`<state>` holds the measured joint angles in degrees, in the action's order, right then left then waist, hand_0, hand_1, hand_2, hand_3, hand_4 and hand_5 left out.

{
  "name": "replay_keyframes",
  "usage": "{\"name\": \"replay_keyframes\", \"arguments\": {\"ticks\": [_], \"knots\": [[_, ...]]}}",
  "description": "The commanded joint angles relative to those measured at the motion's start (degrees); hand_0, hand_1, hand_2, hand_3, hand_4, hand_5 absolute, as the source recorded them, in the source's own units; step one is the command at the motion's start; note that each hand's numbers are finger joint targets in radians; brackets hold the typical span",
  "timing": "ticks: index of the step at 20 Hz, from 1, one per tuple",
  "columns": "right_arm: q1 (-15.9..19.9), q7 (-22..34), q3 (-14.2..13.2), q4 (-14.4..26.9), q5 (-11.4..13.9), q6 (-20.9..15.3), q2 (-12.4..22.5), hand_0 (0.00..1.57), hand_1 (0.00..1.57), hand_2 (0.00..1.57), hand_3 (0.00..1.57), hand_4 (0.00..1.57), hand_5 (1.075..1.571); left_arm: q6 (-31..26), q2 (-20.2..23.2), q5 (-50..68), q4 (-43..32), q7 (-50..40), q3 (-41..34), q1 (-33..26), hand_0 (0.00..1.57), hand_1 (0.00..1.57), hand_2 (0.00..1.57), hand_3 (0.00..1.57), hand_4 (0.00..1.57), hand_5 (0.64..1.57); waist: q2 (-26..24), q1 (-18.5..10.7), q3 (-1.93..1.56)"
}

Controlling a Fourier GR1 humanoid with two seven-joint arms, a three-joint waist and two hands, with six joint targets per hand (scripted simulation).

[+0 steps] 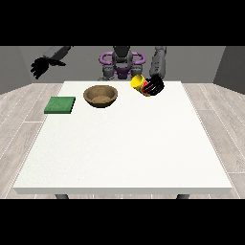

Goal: Pick the cup and pour the ball into the bowl, then pick the bowl and place it on the pad

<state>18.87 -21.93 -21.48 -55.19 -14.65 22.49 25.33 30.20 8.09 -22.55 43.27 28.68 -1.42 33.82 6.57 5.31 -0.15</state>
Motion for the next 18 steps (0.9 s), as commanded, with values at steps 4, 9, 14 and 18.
{"name": "replay_keyframes", "arguments": {"ticks": [4, 9, 14, 18], "knots": [[-1.96, -2.14, -1.91, 8.62, 1.09, 0.15, 2.1, 0.0, 0.0, 0.0, 0.0, 0.0, 1.56, 4.71, -2.62, -15.39, 1.11, -15.89, 11.22, 1.77, 1.38, 1.38, 1.57, 1.57, 1.14, 1.567, -7.26, -5.99, 0.01], [-4.77, -8.83, -2.9, 13.29, 1.97, 1.68, 2.99, 0.0, 0.0, 0.0, 0.0, 0.0, 1.56, 2.9, -4.84, -21.19, 5.23, -22.81, 14.26, 1.63, 1.37, 1.37, 1.57, 1.57, 1.14, 1.566, -7.14, -7.27, 0.1], [-4.51, -10.0, -2.28, 16.16, 3.36, -0.28, 2.12, 0.0, 0.0, 0.0, 0.0, 0.0, 1.554, -0.24, -6.27, -29.28, 6.91, -30.9, 18.67, 3.8, 1.35, 1.35, 1.57, 1.57, 1.05, 1.569, -8.31, -9.06, 0.09], [-2.2, -7.47, -2.93, 17.46, 2.31, -0.39, 3.08, 0.0, 0.0, 0.06, 0.0, 0.0, 1.551, -3.0, -7.29, -35.84, 6.71, -35.93, 21.84, 5.74, 1.08, 1.08, 1.57, 1.57, 0.96, 1.57, -9.4, -9.36, 0.09]]}}
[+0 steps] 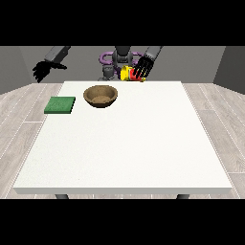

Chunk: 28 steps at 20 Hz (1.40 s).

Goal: Pick the cup and pour the ball into the bowl, then pick the bowl and place it on the pad

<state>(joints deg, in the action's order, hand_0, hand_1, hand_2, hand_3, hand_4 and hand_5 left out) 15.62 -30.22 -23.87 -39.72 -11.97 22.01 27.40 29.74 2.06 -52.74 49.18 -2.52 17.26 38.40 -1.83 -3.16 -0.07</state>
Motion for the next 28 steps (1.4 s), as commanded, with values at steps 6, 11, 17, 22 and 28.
{"name": "replay_keyframes", "arguments": {"ticks": [6, 11, 17, 22, 28], "knots": [[8.2, 3.57, -0.06, 2.44, -0.41, 0.92, 3.82, 0.0, 0.0, 0.0, 0.0, 0.0, 1.537, -0.3, -2.03, -13.71, -0.22, -15.92, 10.26, 5.22, 0.56, 0.56, 1.57, 1.56, 0.91, 1.57, 4.02, 3.15, 0.05], [7.58, 1.98, 2.37, 3.49, 2.22, -2.78, -0.27, 0.0, 0.0, 0.0, 0.22, 0.0, 1.533, -7.21, -2.05, -18.15, 2.54, -18.22, 14.33, 7.8, 0.55, 0.55, 1.57, 1.57, 0.88, 1.571, 1.71, 1.93, 0.03], [12.39, 4.6, 2.69, 2.92, 1.42, -3.11, -0.39, 0.0, 0.0, 0.0, 0.27, 0.0, 1.528, -8.91, -2.05, -23.54, 4.02, -23.36, 22.73, 3.95, 0.38, 0.38, 1.57, 1.57, 0.84, 1.569, 2.84, 3.61, 0.04], [16.05, 4.99, 3.55, 2.67, 1.65, -4.76, -2.38, 0.0, 0.0, 0.0, 0.28, 0.0, 1.523, -13.68, -2.06, -27.51, 3.44, -25.67, 28.33, 6.02, 0.05, 0.05, 1.57, 1.57, 1.09, 1.495, 6.1, 6.19, 0.04], [13.74, 3.84, 3.78, 3.98, 1.95, -4.27, -2.68, 0.0, 0.0, 0.0, 0.07, 0.0, 1.519, -22.62, -0.93, -32.41, 1.97, -19.22, 28.0, 12.21, 0.61, 0.61, 1.57, 1.57, 1.23, 1.387, 3.66, 4.14, 0.02]]}}
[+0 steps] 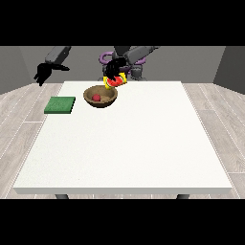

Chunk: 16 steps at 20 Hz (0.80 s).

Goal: Pick the cup and pour the ball into the bowl, then pick the bowl and place it on the pad

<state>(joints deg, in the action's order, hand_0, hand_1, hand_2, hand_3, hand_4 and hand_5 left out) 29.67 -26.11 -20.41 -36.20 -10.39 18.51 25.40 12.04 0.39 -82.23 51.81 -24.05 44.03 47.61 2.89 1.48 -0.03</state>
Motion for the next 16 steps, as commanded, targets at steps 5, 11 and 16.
{"name": "replay_keyframes", "arguments": {"ticks": [5, 11, 16], "knots": [[0.06, -1.0, -1.62, 2.81, -0.89, 0.36, 1.79, 0.0, 0.0, 0.0, 0.2, 0.0, 1.515, -11.37, 0.29, -8.34, 0.47, 3.36, 2.75, 8.52, 1.56, 1.56, 1.57, 1.57, 1.2, 1.451, -0.78, -2.72, -0.03], [-1.84, -3.5, -1.25, 2.81, -0.56, 1.18, 2.38, 0.0, 0.0, 0.0, 0.28, 0.0, 1.517, -14.44, -0.37, -11.13, 3.53, 4.51, -0.31, 7.89, 1.5, 1.5, 1.57, 1.57, 1.21, 1.455, 0.48, -1.89, -0.01], [-2.22, 4.94, 1.17, 2.97, -1.01, 2.93, -0.78, 0.0, 0.0, 0.0, 0.0, 0.46, 1.557, -9.49, -0.37, -3.01, 6.47, 5.63, -6.6, 0.94, 1.35, 1.35, 1.57, 1.57, 1.19, 1.456, -3.5, -2.21, 0.12]]}}
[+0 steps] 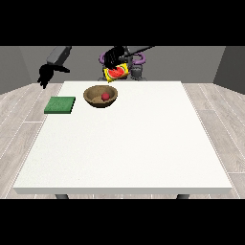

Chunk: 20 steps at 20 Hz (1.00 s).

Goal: Pick the cup and pour the ball into the bowl, then pick the bowl and place it on the pad

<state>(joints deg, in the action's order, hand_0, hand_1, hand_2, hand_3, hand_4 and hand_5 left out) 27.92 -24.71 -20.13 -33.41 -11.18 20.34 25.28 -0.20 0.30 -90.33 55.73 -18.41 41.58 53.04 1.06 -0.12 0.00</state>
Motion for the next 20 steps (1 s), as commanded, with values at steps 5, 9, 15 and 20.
{"name": "replay_keyframes", "arguments": {"ticks": [5, 9, 15, 20], "knots": [[-3.62, 0.9, -1.53, 0.56, -1.32, -1.86, -0.68, 0.0, 0.0, 0.0, 0.0, 0.46, 1.557, 13.69, 5.88, 16.47, 10.35, 2.3, -18.55, -8.13, 0.41, 0.41, 1.57, 1.57, 1.0, 1.565, -1.89, -7.06, 0.22], [-1.42, 1.24, -2.13, -1.31, -2.07, -2.52, -0.04, 0.0, 0.0, 0.0, 0.0, 0.47, 1.557, 17.94, 7.23, 28.78, 11.11, 9.41, -26.44, -14.07, 0.49, 0.49, 1.57, 1.55, 0.88, 1.565, 3.52, -8.48, 0.29], [0.36, 1.51, -0.7, -3.63, -2.49, -4.51, -5.76, 0.0, 0.0, 0.0, 0.0, 0.27, 1.566, 16.08, 2.72, 49.59, 12.34, 17.56, -37.86, -14.77, 1.17, 1.17, 1.24, 1.07, 0.8, 1.527, 8.5, -6.79, 0.32], [3.48, 3.21, 1.13, -6.86, -2.34, -5.07, -7.89, 0.0, 0.0, 0.0, 0.0, 0.39, 1.57, 16.69, -0.19, 62.24, 10.76, 27.29, -43.66, -15.4, 0.29, 0.29, 0.0, 0.0, 0.83, 1.559, 13.74, -3.75, 0.27]]}}
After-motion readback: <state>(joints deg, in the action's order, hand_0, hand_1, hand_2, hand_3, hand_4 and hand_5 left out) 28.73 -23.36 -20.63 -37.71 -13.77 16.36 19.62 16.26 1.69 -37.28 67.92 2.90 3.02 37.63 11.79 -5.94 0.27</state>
